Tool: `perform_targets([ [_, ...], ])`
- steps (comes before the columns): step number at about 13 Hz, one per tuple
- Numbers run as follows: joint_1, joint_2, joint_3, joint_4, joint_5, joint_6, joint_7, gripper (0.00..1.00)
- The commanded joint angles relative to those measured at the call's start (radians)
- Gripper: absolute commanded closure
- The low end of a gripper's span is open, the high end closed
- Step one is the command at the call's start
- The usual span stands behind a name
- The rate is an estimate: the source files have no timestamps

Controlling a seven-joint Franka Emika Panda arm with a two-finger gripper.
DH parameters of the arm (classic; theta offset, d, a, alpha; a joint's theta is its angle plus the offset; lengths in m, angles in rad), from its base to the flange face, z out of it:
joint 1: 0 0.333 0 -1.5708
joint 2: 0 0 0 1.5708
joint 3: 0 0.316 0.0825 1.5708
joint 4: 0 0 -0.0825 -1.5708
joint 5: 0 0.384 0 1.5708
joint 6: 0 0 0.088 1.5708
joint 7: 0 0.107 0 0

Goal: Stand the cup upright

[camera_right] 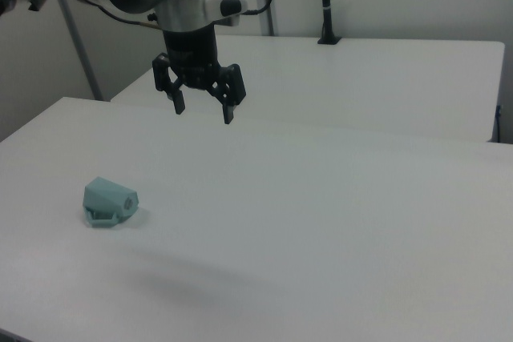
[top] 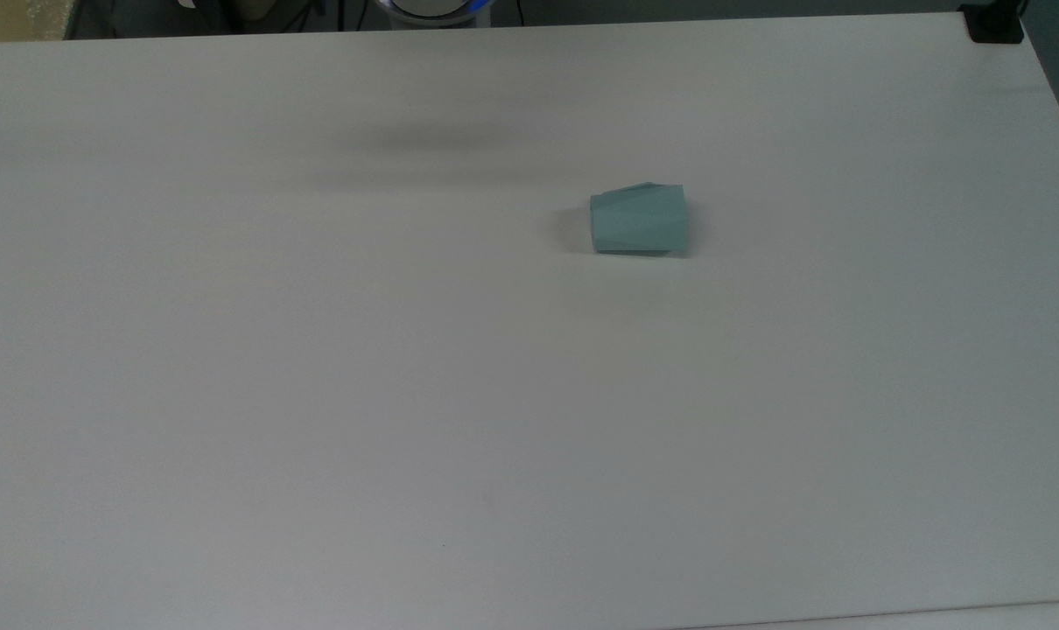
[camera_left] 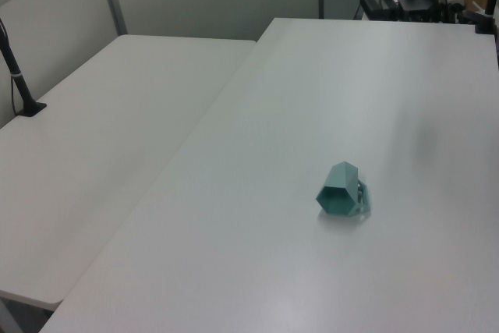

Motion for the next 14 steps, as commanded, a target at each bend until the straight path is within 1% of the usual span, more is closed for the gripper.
perform_targets([
  [1, 0.093, -0.009, 0.016, 0.037, -0.022, -0.036, 0.137, 0.00],
  [3, 0.189, 0.010, 0.032, 0.057, -0.149, -0.065, 0.213, 0.00],
  [4, 0.236, 0.023, 0.052, 0.069, -0.199, -0.077, 0.239, 0.00],
  [5, 0.273, 0.040, 0.064, 0.089, -0.229, -0.088, 0.263, 0.00],
  [6, 0.305, 0.059, 0.067, 0.100, -0.243, -0.100, 0.292, 0.00],
  [8, 0.402, 0.100, 0.067, 0.135, -0.264, -0.104, 0.351, 0.00],
  [11, 0.526, 0.221, 0.067, 0.202, -0.316, -0.108, 0.450, 0.00],
  [12, 0.563, 0.273, 0.066, 0.218, -0.342, -0.105, 0.504, 0.00],
  [14, 0.615, 0.370, 0.067, 0.291, -0.405, -0.107, 0.634, 0.00],
])
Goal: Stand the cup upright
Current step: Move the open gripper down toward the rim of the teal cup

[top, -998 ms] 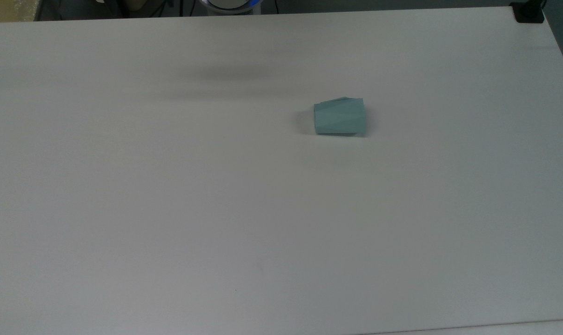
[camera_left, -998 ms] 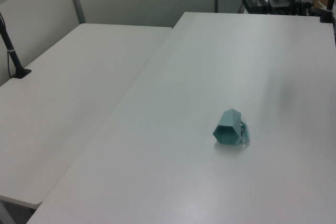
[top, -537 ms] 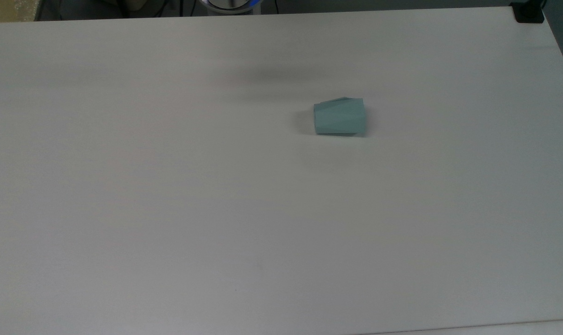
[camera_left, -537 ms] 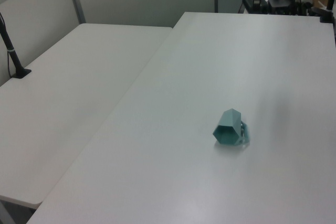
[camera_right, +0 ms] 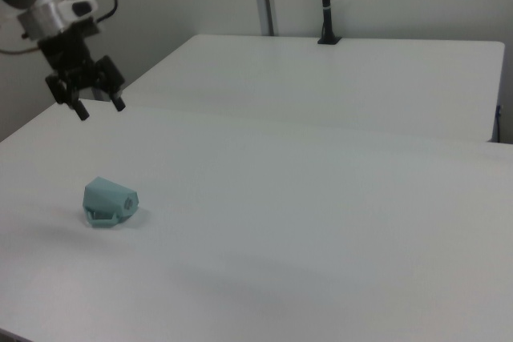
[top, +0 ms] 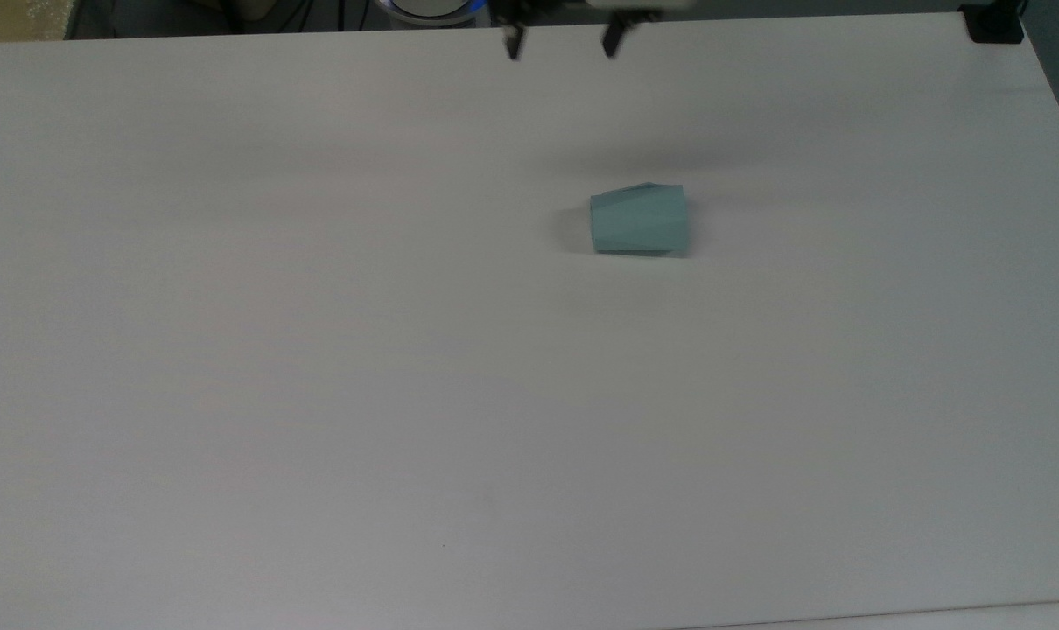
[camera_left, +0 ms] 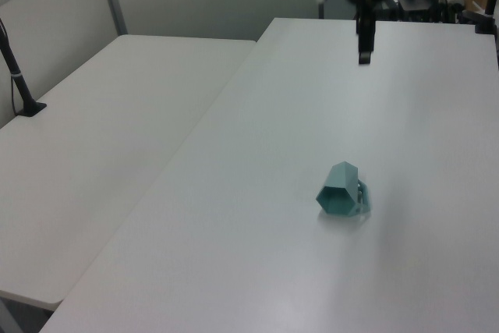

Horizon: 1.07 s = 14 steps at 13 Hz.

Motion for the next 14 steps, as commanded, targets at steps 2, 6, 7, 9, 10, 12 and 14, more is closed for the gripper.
perform_targets([
  [2, 0.124, 0.237, -0.017, 0.203, -0.115, -0.049, 0.230, 0.00],
  [6, 0.215, 0.318, -0.017, 0.222, -0.198, -0.069, 0.304, 0.00],
  [7, 0.252, 0.338, -0.017, 0.221, -0.239, -0.071, 0.325, 0.00],
  [9, 0.287, 0.367, -0.017, 0.222, -0.284, -0.069, 0.388, 0.00],
  [10, 0.301, 0.386, -0.017, 0.224, -0.306, -0.071, 0.417, 0.00],
  [12, 0.341, 0.441, -0.019, 0.243, -0.343, -0.072, 0.468, 0.00],
  [14, 0.350, 0.482, -0.019, 0.268, -0.343, -0.097, 0.479, 0.00],
])
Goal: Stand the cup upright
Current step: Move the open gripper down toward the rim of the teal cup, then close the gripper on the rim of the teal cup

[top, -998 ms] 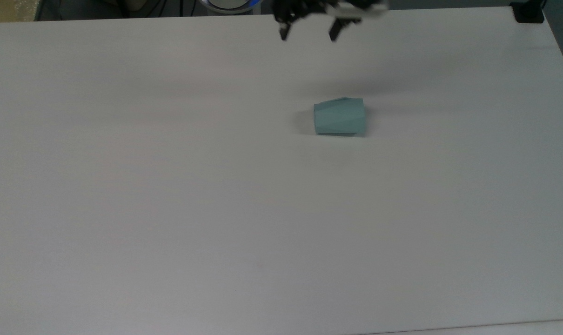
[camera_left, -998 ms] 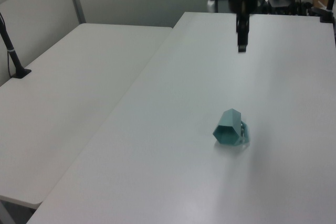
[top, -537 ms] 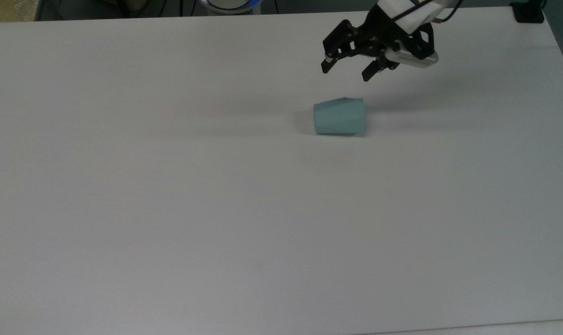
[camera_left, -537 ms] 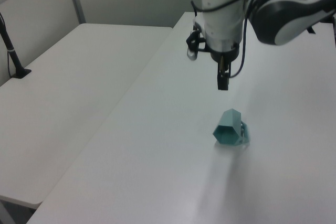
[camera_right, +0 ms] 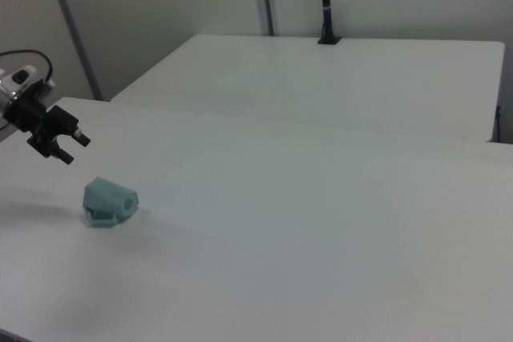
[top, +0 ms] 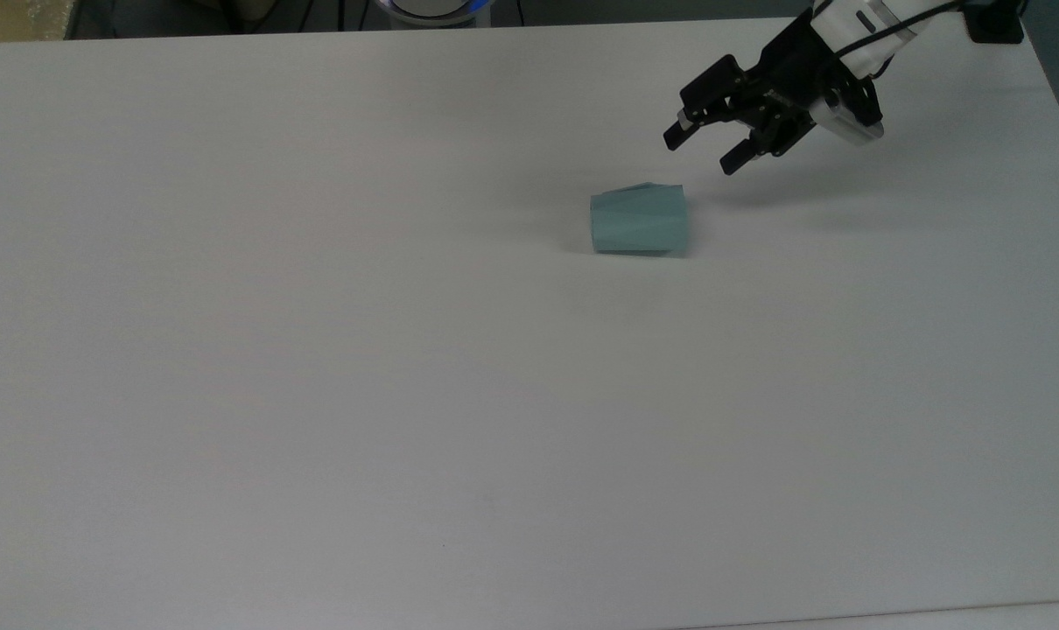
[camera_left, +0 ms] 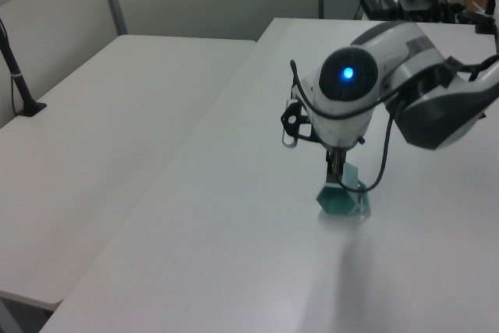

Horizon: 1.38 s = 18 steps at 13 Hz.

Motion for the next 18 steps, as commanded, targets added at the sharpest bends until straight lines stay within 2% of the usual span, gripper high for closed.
perform_targets([
  [1, 0.040, 0.087, -0.018, 0.098, -0.016, -0.077, 0.030, 0.00],
  [4, 0.047, 0.145, -0.024, 0.101, -0.024, -0.079, 0.037, 0.00],
  [6, 0.045, 0.173, -0.024, 0.093, -0.071, -0.076, 0.057, 0.00],
  [9, 0.045, 0.201, -0.022, 0.083, -0.102, -0.070, 0.099, 0.00],
  [13, 0.054, 0.214, -0.019, 0.032, -0.179, -0.077, 0.178, 0.00],
  [15, 0.063, 0.218, -0.019, -0.003, -0.184, -0.097, 0.195, 0.00],
  [18, 0.073, 0.221, -0.018, -0.005, -0.185, -0.102, 0.238, 0.00],
])
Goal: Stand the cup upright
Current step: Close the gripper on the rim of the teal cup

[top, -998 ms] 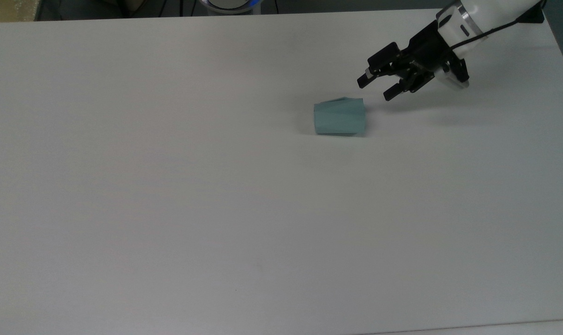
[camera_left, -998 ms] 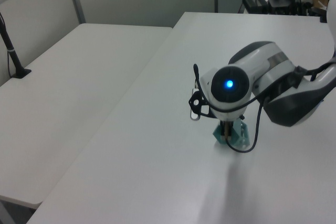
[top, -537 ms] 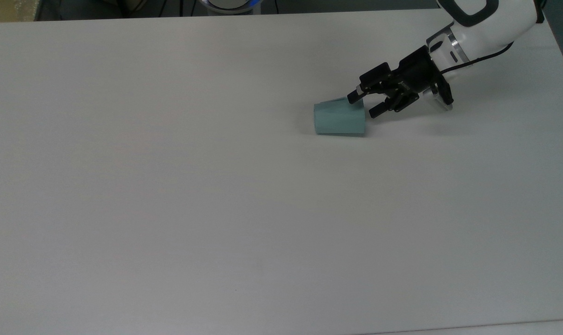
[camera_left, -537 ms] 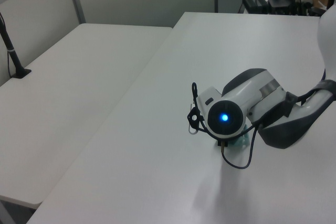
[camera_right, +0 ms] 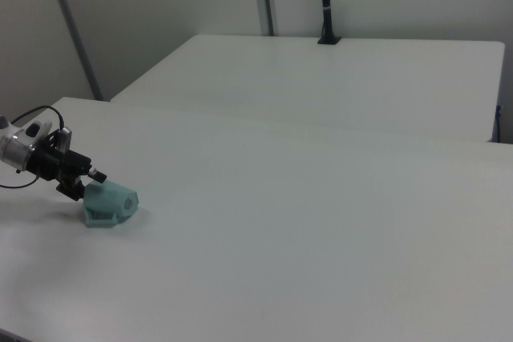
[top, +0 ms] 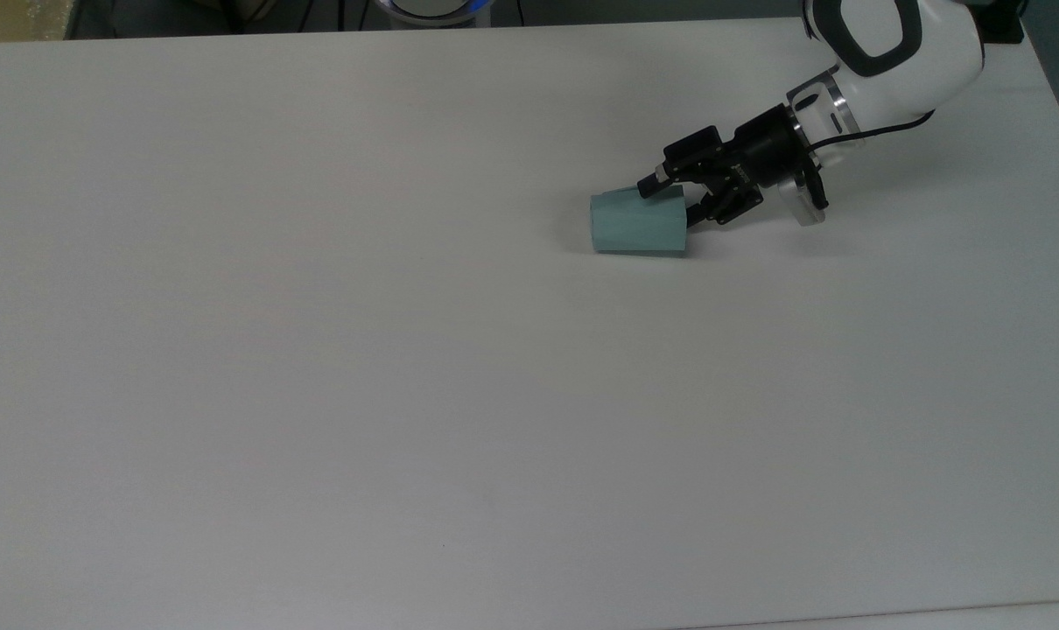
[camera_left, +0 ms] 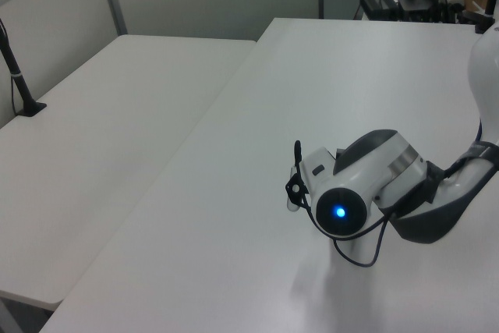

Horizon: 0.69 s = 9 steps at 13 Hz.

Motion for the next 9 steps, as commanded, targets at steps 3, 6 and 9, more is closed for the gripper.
perform_targets([
  [3, 0.023, -0.008, -0.008, -0.017, -0.019, -0.028, 0.046, 0.05],
  [6, 0.018, -0.007, -0.008, -0.017, -0.023, -0.019, 0.043, 0.20],
  [9, 0.017, 0.002, -0.008, -0.017, -0.025, -0.013, 0.038, 0.68],
])
